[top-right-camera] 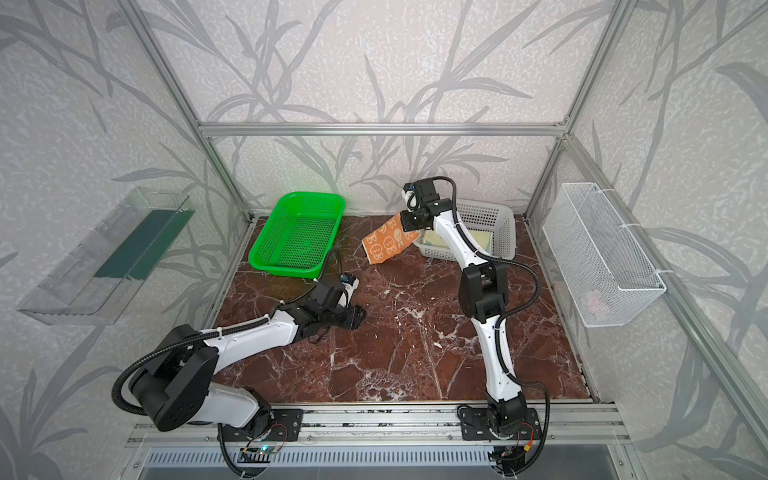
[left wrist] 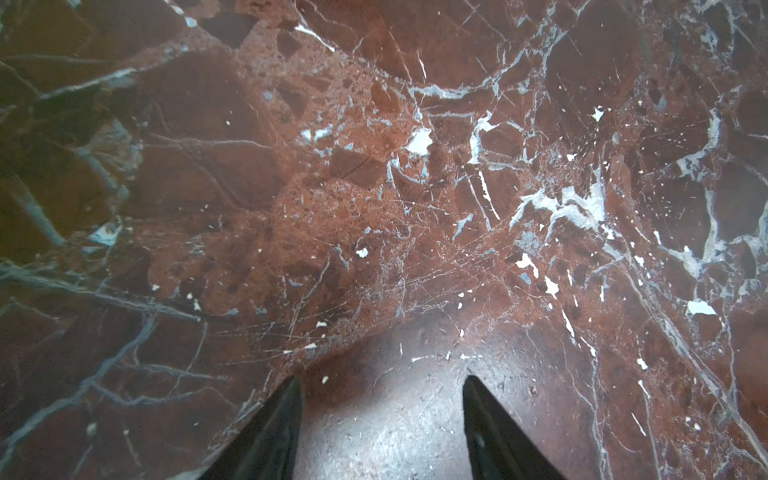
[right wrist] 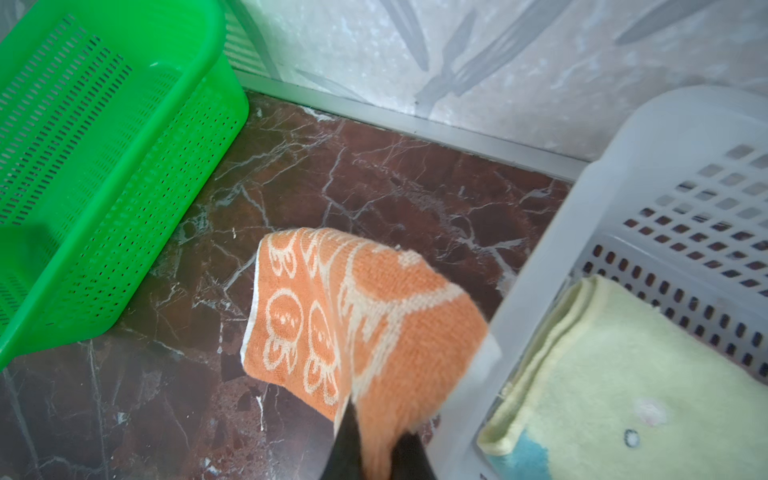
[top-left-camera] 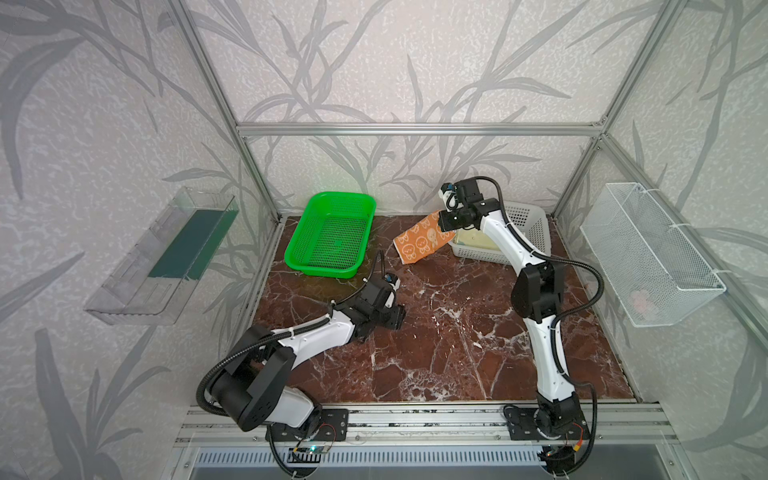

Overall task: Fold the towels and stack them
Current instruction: 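Lift the folded orange towel with the right gripper toward the white basket, then lower the towel onto the yellow-teal towel in the white basket and open the right gripper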

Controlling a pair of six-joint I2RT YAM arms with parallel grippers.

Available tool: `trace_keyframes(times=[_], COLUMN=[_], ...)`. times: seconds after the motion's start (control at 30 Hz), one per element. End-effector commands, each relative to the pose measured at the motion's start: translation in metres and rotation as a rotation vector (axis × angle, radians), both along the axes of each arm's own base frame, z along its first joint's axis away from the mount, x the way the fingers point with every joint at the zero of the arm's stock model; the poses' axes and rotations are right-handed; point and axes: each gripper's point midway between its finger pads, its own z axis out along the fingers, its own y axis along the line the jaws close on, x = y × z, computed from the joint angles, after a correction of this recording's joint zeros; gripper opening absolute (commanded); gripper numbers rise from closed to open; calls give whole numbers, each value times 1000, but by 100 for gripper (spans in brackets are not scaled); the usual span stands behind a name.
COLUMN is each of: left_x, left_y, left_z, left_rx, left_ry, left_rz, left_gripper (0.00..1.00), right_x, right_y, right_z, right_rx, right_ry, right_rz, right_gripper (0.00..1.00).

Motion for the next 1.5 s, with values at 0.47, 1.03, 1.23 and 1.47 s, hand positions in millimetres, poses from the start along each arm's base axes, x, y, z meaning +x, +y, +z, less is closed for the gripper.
trace_keyframes(times=[0.47,1.03,1.23,1.47], left_x=[8,7,6,6], left_y=[-3,-10,-11,-11], left_z=[24,28,29,28], left_rx=[-84,-107,-113,-114], left_ry=[-135,-119,-113,-105], left_rz=[8,-16,-14,-14], left_gripper=[67,67,67,67], right_x=[10,0,-1,-2], right_y=[-105,-216,-236,-254], right_z=[17,3,3,-4], right_rx=[8,3,-13,-46], right_ry=[38,10,-4,8], right_rz=[-158,-342,-343,-362], right_gripper=[0,0,0,0])
